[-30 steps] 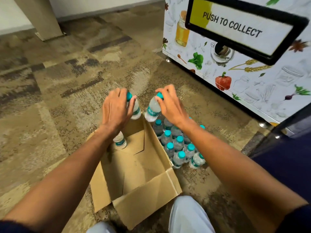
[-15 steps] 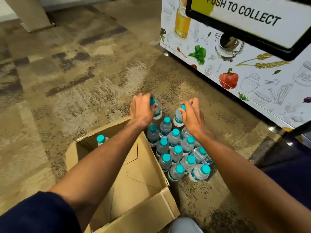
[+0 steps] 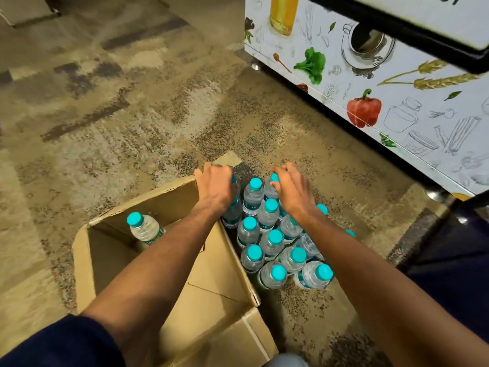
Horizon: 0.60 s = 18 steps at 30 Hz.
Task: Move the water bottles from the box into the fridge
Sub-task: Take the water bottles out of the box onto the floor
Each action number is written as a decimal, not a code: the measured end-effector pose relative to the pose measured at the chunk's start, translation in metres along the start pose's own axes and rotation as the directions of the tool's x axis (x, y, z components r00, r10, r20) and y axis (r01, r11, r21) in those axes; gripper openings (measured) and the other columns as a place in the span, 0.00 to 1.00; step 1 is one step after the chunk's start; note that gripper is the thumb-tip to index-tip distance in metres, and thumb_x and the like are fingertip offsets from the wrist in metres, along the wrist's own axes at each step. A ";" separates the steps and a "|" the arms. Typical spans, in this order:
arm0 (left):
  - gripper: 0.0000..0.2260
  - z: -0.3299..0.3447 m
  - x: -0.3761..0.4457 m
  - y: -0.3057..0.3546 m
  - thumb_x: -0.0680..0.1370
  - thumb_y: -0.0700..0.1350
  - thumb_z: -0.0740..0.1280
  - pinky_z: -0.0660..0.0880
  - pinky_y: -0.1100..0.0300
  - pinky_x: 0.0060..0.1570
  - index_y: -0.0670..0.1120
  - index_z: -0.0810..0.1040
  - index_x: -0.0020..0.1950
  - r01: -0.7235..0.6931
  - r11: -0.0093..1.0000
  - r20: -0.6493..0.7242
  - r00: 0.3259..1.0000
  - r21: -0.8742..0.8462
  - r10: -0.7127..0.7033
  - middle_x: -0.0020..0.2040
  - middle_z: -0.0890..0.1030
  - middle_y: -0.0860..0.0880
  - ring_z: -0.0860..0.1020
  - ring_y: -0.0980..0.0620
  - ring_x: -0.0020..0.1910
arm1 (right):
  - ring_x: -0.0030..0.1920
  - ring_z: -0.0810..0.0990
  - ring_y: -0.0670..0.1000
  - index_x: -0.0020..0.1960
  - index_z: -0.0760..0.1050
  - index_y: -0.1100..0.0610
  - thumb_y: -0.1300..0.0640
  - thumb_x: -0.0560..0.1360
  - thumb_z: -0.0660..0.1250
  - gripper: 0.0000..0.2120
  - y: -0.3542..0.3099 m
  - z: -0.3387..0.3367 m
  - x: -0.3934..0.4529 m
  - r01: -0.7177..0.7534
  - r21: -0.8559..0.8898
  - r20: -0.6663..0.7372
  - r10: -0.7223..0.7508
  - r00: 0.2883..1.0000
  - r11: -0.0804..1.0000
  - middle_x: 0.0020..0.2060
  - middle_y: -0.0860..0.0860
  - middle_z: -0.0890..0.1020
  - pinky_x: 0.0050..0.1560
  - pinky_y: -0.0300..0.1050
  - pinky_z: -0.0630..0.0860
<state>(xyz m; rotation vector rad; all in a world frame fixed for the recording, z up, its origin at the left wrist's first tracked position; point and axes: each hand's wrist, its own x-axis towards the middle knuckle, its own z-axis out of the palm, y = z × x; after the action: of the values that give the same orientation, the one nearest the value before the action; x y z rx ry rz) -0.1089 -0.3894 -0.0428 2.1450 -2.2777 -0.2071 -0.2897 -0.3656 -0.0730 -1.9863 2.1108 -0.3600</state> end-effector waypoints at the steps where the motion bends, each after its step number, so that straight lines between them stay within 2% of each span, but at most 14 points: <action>1: 0.14 -0.001 0.000 0.001 0.77 0.54 0.67 0.66 0.48 0.57 0.48 0.79 0.58 -0.008 1.000 0.009 1.000 0.012 0.008 0.54 0.81 0.45 0.71 0.44 0.59 | 0.49 0.76 0.49 0.69 0.70 0.57 0.61 0.78 0.67 0.20 -0.001 -0.001 0.001 0.004 -0.044 -0.004 -0.005 1.000 0.999 0.60 0.54 0.75 0.46 0.43 0.78; 3: 0.15 -0.008 -0.002 0.002 0.78 0.55 0.66 0.66 0.48 0.57 0.46 0.78 0.59 -0.021 1.000 0.013 1.000 0.012 0.021 0.55 0.80 0.43 0.70 0.44 0.60 | 0.54 0.78 0.52 0.71 0.70 0.55 0.63 0.76 0.70 0.24 -0.002 -0.005 0.002 0.005 -0.074 -0.005 -0.005 1.000 0.997 0.61 0.55 0.77 0.54 0.48 0.79; 7: 0.18 -0.027 -0.014 -0.005 0.79 0.55 0.63 0.67 0.47 0.57 0.46 0.74 0.64 -0.073 0.997 -0.074 0.995 -0.021 0.071 0.59 0.78 0.42 0.69 0.43 0.61 | 0.61 0.74 0.54 0.72 0.68 0.54 0.54 0.78 0.67 0.23 -0.014 -0.021 -0.005 -0.018 0.000 -0.048 0.018 0.999 1.000 0.64 0.55 0.75 0.63 0.53 0.73; 11: 0.19 -0.045 -0.043 -0.029 0.80 0.55 0.62 0.68 0.47 0.57 0.46 0.71 0.67 -0.108 0.992 -0.186 0.978 -0.072 0.094 0.63 0.75 0.43 0.69 0.45 0.60 | 0.61 0.73 0.52 0.71 0.70 0.53 0.50 0.80 0.64 0.20 -0.043 -0.038 -0.023 0.003 0.114 -0.151 0.014 0.988 0.993 0.65 0.52 0.74 0.60 0.50 0.74; 14: 0.20 -0.053 -0.068 -0.052 0.80 0.55 0.60 0.69 0.48 0.54 0.47 0.71 0.67 -0.115 0.993 -0.216 0.970 -0.001 0.112 0.62 0.76 0.43 0.70 0.45 0.59 | 0.57 0.74 0.55 0.68 0.73 0.55 0.51 0.79 0.66 0.19 -0.072 -0.038 -0.038 0.118 0.156 -0.164 -0.092 0.982 0.981 0.61 0.54 0.75 0.55 0.53 0.76; 18: 0.21 -0.059 -0.103 -0.089 0.77 0.57 0.63 0.72 0.47 0.50 0.46 0.72 0.65 -0.027 0.999 -0.226 0.973 0.041 0.035 0.58 0.77 0.43 0.73 0.42 0.57 | 0.56 0.74 0.57 0.65 0.74 0.55 0.50 0.77 0.68 0.18 -0.120 -0.027 -0.068 0.257 0.155 -0.147 -0.235 0.961 0.954 0.58 0.54 0.76 0.55 0.53 0.75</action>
<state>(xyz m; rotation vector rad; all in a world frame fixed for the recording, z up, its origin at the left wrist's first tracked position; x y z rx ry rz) -0.0082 -0.2970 0.0161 2.0278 -2.2002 0.0784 -0.1813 -0.3041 -0.0095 -2.1765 1.8280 -0.7064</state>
